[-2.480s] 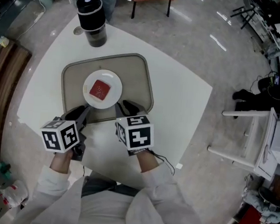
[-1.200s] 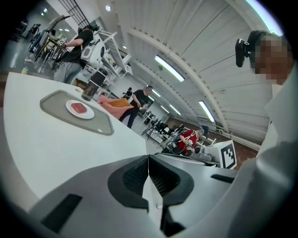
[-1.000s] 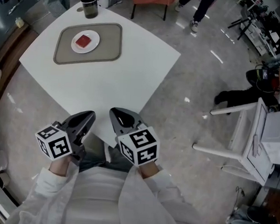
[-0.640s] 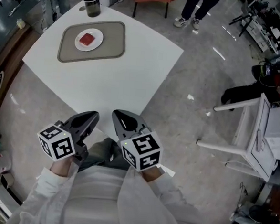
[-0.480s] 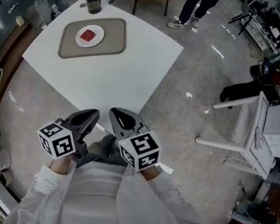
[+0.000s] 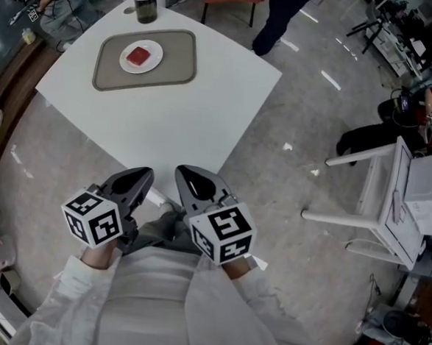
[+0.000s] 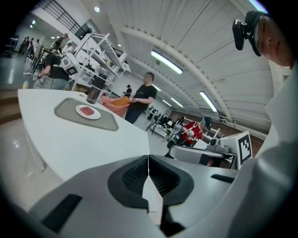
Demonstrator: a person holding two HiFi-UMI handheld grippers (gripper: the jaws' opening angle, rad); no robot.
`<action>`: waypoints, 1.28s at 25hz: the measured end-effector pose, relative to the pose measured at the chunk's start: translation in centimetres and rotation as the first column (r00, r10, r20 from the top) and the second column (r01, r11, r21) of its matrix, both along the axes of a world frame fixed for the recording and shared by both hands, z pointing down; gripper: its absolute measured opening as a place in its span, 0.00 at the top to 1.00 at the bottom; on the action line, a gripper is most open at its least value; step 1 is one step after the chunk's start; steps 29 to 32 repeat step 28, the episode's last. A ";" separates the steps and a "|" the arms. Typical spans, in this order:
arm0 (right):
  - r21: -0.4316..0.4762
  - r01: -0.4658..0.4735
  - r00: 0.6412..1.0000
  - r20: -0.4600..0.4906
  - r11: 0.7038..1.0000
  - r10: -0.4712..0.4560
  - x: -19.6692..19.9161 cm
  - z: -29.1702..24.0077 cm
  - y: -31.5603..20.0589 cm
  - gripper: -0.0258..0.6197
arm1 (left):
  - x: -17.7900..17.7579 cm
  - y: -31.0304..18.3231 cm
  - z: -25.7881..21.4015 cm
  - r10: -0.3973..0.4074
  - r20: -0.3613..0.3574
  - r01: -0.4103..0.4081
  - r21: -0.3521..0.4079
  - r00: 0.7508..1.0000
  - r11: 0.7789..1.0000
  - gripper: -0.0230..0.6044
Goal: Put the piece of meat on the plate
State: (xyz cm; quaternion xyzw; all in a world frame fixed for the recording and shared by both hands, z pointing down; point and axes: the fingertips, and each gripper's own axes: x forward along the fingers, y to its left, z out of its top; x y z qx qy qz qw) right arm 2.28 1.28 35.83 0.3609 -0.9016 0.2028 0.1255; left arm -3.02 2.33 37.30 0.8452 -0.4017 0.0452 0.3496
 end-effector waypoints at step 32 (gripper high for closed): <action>0.038 0.025 0.999 -0.047 0.999 -0.024 1.6 -0.9 -1.2 0.94 | 2.5 -0.5 -0.4 0.042 0.100 -0.047 0.056 0.994 0.997 0.95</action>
